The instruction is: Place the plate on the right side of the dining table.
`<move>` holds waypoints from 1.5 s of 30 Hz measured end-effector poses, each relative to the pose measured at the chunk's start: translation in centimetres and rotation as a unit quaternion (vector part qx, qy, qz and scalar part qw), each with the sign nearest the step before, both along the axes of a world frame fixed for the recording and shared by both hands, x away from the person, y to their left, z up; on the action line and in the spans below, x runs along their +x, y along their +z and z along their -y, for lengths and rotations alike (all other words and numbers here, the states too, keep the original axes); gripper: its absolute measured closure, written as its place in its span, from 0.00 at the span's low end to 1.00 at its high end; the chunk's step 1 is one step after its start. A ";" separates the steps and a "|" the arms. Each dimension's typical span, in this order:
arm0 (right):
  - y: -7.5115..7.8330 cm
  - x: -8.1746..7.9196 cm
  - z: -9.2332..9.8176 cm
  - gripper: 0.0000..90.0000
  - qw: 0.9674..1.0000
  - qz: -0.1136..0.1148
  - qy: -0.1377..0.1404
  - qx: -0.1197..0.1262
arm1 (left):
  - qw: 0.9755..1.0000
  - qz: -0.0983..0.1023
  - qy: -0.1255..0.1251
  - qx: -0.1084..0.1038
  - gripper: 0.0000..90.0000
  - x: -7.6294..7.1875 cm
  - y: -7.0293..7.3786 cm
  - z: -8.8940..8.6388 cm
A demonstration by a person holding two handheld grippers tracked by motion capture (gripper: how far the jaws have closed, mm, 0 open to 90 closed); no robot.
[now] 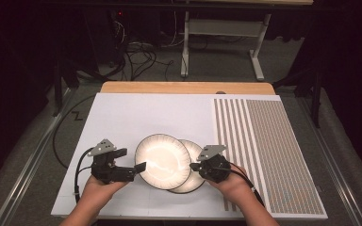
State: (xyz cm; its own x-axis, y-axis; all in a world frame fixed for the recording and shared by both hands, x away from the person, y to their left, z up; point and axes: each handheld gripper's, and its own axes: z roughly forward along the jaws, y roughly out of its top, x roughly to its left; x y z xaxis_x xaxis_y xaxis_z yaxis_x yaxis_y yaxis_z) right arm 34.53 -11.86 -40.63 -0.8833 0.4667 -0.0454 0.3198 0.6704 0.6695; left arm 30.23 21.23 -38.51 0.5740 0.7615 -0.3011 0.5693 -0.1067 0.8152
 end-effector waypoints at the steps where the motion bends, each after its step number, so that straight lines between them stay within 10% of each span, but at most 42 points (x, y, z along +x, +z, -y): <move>1: 0.0 0.0 0.0 1.00 1.000 0.000 0.000 0.000 | 1.000 -0.005 -0.001 -0.001 0.03 0.1 0.0 0.0; 11: 0.0 0.0 0.0 1.00 1.000 0.000 0.000 0.000 | 0.994 -0.092 -0.014 -0.055 0.03 1.8 -0.1 -1.5; 17: 0.0 0.1 0.0 1.00 1.000 0.000 0.000 -0.001 | 0.981 -0.163 -0.029 -0.103 0.05 2.9 -0.5 -2.3; 27: 0.0 0.1 0.0 1.00 1.000 0.000 -0.001 -0.001 | 0.965 -0.224 -0.022 -0.137 0.05 3.9 -0.9 -3.0; 45: 0.0 0.1 0.0 1.00 1.000 0.002 -0.001 -0.003 | 0.942 -0.295 -0.004 -0.157 0.10 4.8 -1.4 -2.8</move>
State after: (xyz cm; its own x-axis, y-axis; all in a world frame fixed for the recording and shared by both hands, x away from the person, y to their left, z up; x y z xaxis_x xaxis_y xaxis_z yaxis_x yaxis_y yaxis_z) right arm 34.60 -11.84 -40.63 -0.8820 0.4686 -0.0507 0.3193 0.6732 0.6669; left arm 35.00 24.01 -39.87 0.2412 0.5776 -0.7799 0.9335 0.0814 0.3491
